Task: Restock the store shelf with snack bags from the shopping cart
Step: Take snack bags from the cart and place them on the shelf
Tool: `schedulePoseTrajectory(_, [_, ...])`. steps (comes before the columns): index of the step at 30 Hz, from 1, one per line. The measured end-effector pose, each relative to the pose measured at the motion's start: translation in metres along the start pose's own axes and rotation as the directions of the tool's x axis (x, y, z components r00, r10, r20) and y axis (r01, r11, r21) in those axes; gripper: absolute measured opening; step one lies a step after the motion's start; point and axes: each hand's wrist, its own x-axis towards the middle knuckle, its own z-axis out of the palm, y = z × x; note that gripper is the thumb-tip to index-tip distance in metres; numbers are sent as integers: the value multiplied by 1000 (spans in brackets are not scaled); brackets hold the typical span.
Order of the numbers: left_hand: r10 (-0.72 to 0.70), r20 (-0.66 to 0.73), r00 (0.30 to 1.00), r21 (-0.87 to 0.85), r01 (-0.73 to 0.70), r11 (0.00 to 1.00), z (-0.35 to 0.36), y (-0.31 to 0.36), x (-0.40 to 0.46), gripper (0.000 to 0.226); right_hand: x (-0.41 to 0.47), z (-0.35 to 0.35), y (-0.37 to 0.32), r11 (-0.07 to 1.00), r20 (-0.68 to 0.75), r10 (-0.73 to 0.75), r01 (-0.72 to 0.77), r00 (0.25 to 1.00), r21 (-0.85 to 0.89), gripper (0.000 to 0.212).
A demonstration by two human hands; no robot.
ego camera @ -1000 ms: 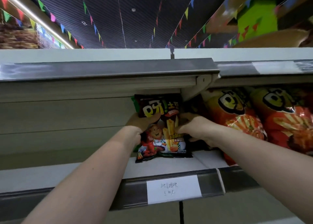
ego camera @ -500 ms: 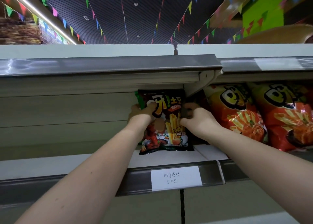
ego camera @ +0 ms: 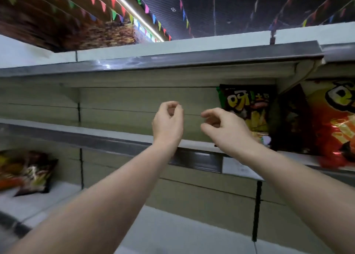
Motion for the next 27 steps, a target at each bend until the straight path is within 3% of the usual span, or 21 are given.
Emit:
schedulePoseTrajectory(8, [-47, -242, 969, 150, 85, 985, -124, -17, -11, 18, -12, 74, -64, 968, 222, -195, 151, 955, 200, 26])
schedulePoseTrajectory(17, [-84, -437, 895, 247, 209, 946, -271, -67, 0, 13, -22, 205, -149, 913, 438, -374, 241, 817, 329, 29])
schedulePoseTrajectory(27, [-132, -612, 779, 316, 395, 863, -447, -139, 39, 12, -15, 390, -249, 847, 552, -464, 165, 693, 505, 28])
